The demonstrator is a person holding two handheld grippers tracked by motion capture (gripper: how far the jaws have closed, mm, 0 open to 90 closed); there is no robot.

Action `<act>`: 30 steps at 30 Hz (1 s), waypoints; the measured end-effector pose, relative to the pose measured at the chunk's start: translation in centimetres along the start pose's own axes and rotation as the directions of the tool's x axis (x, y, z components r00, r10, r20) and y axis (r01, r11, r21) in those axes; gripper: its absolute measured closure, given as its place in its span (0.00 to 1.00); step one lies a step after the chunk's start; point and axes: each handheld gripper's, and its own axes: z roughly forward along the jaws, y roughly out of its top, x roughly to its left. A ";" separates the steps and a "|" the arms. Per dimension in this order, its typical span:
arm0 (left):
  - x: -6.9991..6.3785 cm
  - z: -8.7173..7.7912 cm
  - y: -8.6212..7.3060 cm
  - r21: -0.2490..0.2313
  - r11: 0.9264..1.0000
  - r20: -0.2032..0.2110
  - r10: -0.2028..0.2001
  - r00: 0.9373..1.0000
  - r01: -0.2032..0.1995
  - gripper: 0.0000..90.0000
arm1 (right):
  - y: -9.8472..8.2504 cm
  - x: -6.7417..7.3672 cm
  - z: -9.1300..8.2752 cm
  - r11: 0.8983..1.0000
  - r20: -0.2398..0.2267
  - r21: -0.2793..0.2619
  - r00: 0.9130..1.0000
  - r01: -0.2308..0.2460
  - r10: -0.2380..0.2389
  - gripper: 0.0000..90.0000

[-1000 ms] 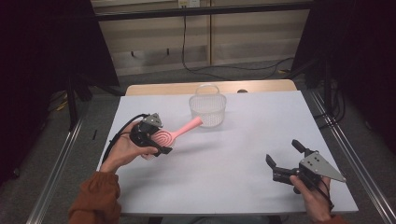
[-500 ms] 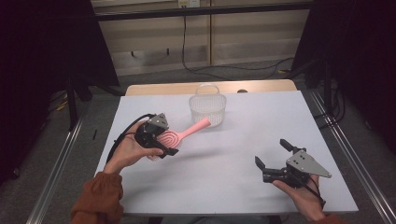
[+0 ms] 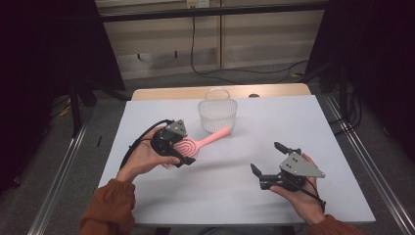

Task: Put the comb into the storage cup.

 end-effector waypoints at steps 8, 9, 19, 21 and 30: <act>-0.4 0.2 1.2 -0.005 1.000 0.005 0.024 1.000 -0.024 0.22 | 0.8 0.8 1.1 1.000 -0.039 0.010 0.999 -0.008 0.009 0.05; -0.4 0.3 1.4 -0.002 1.000 0.006 0.026 1.000 -0.026 0.22 | 0.8 0.8 1.1 1.000 -0.039 0.010 0.999 -0.008 0.009 0.05; -0.7 1.4 3.2 0.012 0.998 0.032 0.060 0.998 -0.060 0.22 | 1.9 1.4 2.4 0.999 -0.057 0.020 0.997 0.044 -0.042 0.01; -0.8 1.6 3.5 0.013 0.998 0.043 0.063 0.997 -0.064 0.22 | 2.0 1.6 2.6 0.999 -0.057 0.024 0.997 0.049 -0.047 0.01; -1.2 2.2 4.1 0.037 0.996 0.052 0.079 0.996 -0.081 0.22 | 3.0 2.6 3.1 0.977 -0.029 0.017 0.977 0.213 -0.213 0.01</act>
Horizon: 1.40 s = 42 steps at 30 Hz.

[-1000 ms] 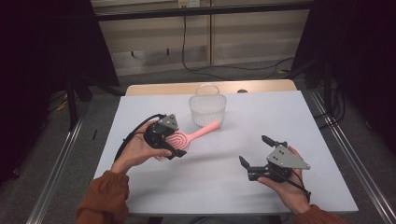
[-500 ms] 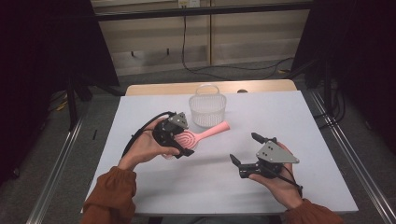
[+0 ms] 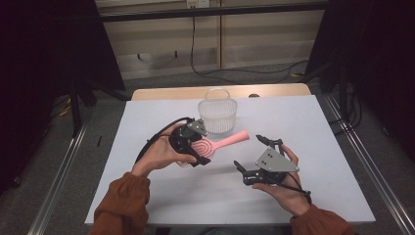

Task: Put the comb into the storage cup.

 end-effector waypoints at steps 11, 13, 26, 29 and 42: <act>-0.4 0.6 0.6 0.023 1.000 0.007 0.007 1.000 -0.008 0.22 | 0.4 0.9 1.1 0.965 0.046 0.054 0.964 0.258 -0.261 0.08; -0.5 0.8 0.7 0.038 0.999 0.016 0.013 1.000 -0.013 0.22 | 0.4 1.1 1.3 0.954 0.052 0.061 0.953 0.295 -0.298 0.09; -0.6 1.4 1.8 0.066 0.998 -0.007 0.024 1.000 -0.024 0.22 | 0.7 2.3 2.3 0.859 0.090 0.124 0.856 0.497 -0.509 0.21; -0.6 1.5 1.8 0.068 0.997 -0.007 0.025 1.000 -0.024 0.22 | 0.7 2.8 2.6 0.813 0.089 0.142 0.811 0.565 -0.579 0.25; -0.7 1.7 2.1 0.080 0.997 0.000 0.016 1.000 -0.016 0.22 | 0.4 3.6 3.7 0.749 0.071 0.155 0.749 0.644 -0.659 0.39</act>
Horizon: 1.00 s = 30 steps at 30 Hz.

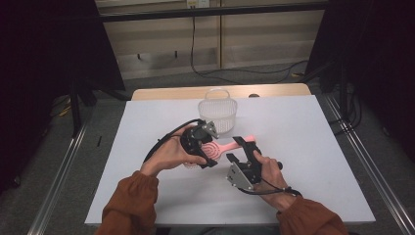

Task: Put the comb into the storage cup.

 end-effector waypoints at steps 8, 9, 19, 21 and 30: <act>-0.2 0.4 0.3 0.001 1.000 0.007 0.006 1.000 -0.006 0.22 | 0.4 0.6 0.4 0.997 0.014 0.003 0.997 0.072 -0.072 0.50; -0.2 0.5 0.4 0.002 1.000 0.007 0.002 1.000 -0.002 0.22 | 0.4 0.8 0.4 0.997 0.015 0.006 0.997 0.076 -0.076 0.52; -0.3 1.0 0.5 0.005 1.000 0.019 -0.009 1.000 0.009 0.22 | 0.7 1.7 0.7 0.989 0.016 0.032 0.989 0.148 -0.148 0.64; -0.4 1.1 0.5 0.003 1.000 0.019 -0.009 1.000 0.009 0.22 | 0.7 1.8 0.8 0.988 0.005 0.039 0.989 0.150 -0.151 0.66; -0.5 1.1 0.6 0.007 1.000 0.028 -0.007 1.000 0.007 0.22 | 0.9 2.2 0.8 0.979 0.009 0.050 0.980 0.200 -0.201 0.81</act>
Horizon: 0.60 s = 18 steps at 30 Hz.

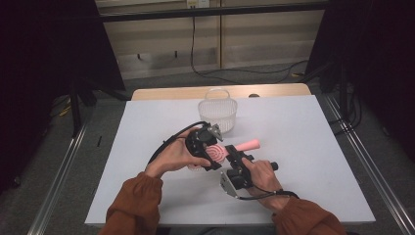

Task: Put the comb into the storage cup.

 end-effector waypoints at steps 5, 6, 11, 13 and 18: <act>0.1 0.0 0.0 0.000 1.000 0.006 -0.003 1.000 0.003 0.22 | 0.0 0.0 0.0 1.000 0.008 0.000 1.000 0.000 0.000 0.86; 0.1 0.1 0.1 -0.001 1.000 0.005 -0.005 1.000 0.005 0.22 | 0.0 0.0 0.0 1.000 0.010 -0.001 1.000 0.004 -0.004 0.86; 0.1 0.2 0.1 -0.001 1.000 0.005 -0.011 1.000 0.011 0.22 | 0.0 0.2 0.0 1.000 0.003 0.006 1.000 0.002 -0.002 0.87; 0.1 0.2 0.1 -0.008 1.000 0.008 -0.011 1.000 0.011 0.22 | 0.0 0.2 0.0 1.000 0.001 0.008 1.000 0.002 -0.002 0.87; 0.2 -0.1 0.1 -0.019 1.000 0.012 -0.014 1.000 0.014 0.22 | 0.0 0.2 0.0 1.000 0.013 -0.004 1.000 0.020 -0.020 0.89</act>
